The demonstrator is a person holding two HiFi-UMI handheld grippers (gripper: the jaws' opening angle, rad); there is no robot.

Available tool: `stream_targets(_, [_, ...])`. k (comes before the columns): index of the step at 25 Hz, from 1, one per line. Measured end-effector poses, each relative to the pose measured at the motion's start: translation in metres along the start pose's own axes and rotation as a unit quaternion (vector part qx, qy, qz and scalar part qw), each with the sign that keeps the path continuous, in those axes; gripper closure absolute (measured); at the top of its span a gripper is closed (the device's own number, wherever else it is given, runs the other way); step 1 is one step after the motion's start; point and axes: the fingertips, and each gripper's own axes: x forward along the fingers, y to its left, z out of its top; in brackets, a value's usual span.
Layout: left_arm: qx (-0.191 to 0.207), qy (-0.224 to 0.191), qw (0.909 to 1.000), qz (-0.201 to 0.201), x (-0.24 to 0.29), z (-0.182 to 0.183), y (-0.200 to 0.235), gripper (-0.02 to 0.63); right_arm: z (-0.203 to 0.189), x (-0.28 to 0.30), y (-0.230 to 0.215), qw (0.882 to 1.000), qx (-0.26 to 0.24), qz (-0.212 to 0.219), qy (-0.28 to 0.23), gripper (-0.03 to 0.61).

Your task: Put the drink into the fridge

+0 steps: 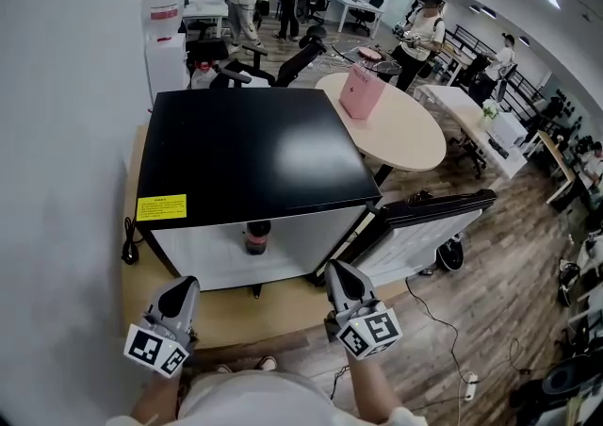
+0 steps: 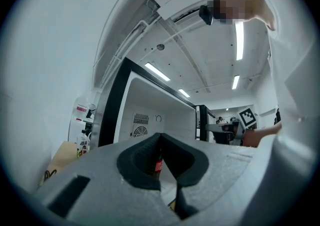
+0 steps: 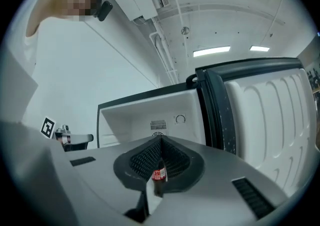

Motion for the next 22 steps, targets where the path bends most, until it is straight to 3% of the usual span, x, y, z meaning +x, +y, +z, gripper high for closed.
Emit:
stream_targets(9, [0.0, -0.012, 0.9999, 0.009, -0.009, 0.01, 0.01, 0.6, 0.051, -0.017, 0.02, 0.998, -0.037, -0.007, -0.055, 0.578])
stream_targets(22, [-0.002, -0.016, 0.9989, 0.043, -0.04, 0.021, 0.036, 0.601, 0.073, -0.03, 0.041, 0.997, -0.033, -0.02, -0.072, 0.578])
